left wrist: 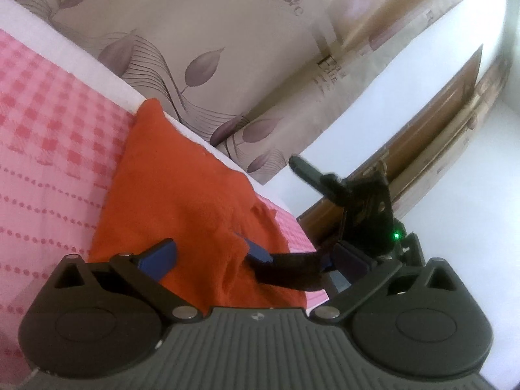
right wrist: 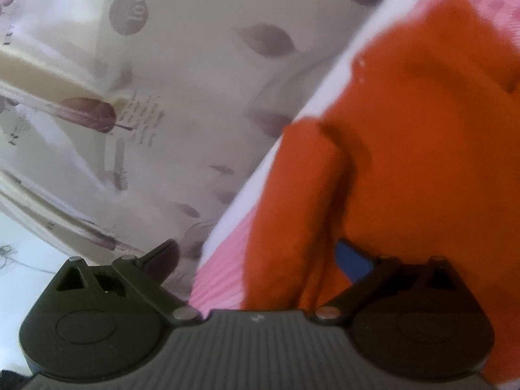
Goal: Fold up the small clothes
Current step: 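Fold the held sweater over onto itself with the right gripper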
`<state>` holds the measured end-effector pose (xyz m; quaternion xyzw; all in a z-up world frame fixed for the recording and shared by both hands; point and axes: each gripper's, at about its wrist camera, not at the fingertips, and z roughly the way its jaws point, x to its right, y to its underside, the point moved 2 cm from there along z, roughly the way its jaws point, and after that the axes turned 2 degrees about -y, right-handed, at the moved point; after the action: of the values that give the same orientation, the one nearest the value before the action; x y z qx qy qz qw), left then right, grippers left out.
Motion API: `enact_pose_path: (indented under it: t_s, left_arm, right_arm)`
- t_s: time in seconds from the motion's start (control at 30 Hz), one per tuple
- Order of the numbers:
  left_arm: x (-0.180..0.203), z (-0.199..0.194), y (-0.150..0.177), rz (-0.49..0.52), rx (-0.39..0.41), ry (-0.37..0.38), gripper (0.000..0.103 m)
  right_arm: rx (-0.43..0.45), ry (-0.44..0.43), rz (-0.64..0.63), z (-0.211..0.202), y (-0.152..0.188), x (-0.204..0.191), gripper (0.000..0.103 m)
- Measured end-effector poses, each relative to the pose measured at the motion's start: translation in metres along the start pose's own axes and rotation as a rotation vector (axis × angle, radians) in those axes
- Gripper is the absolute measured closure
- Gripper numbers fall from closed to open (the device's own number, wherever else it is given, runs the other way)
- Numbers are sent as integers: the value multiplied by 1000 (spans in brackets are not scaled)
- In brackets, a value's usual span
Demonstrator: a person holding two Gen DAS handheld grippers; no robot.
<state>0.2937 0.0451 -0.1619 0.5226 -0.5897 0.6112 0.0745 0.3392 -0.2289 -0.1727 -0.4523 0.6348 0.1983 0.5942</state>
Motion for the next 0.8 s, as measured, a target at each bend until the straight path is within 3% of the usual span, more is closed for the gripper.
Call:
enact_pose_path:
  t_s: [0.13,0.17,0.27,0.3,0.37,0.6,0.63,0.7,0.8]
  left_arm:
    - [1,0,1,8,-2,-5,1]
    - [0,0,1,5,-1,-4,1]
    - [-1,0,1,-8,2,-5,1]
    - [-2,0,1,-11,0,-3,1]
    - [-2,1,2,-10,-3,-5,1]
    - [0,1,2,-6,1,-7,1]
    - [-1,1,2,-9,3,-5,1]
    - [-1,-2,1,-19,21,2,1]
    - [-4,-11,-2,-51,78,25,1]
  right_arm:
    - [-21,6,-20,14,-1,-5,1]
    - [-20,0,-23,17,-1,-7,11]
    - [-6,49,-64,16,0,-6,66]
    - [-7,94,-73,17,0,-1,73]
    - [-22,120,-35,20,0,13,74]
    - [-49,73,5,26,-3,14,67]
    - [-48,85,-19,28,-2,11,67]
    - [-51,137,-120,33,3,0,83]
    - [-55,171,-255,34,4,-21,86]
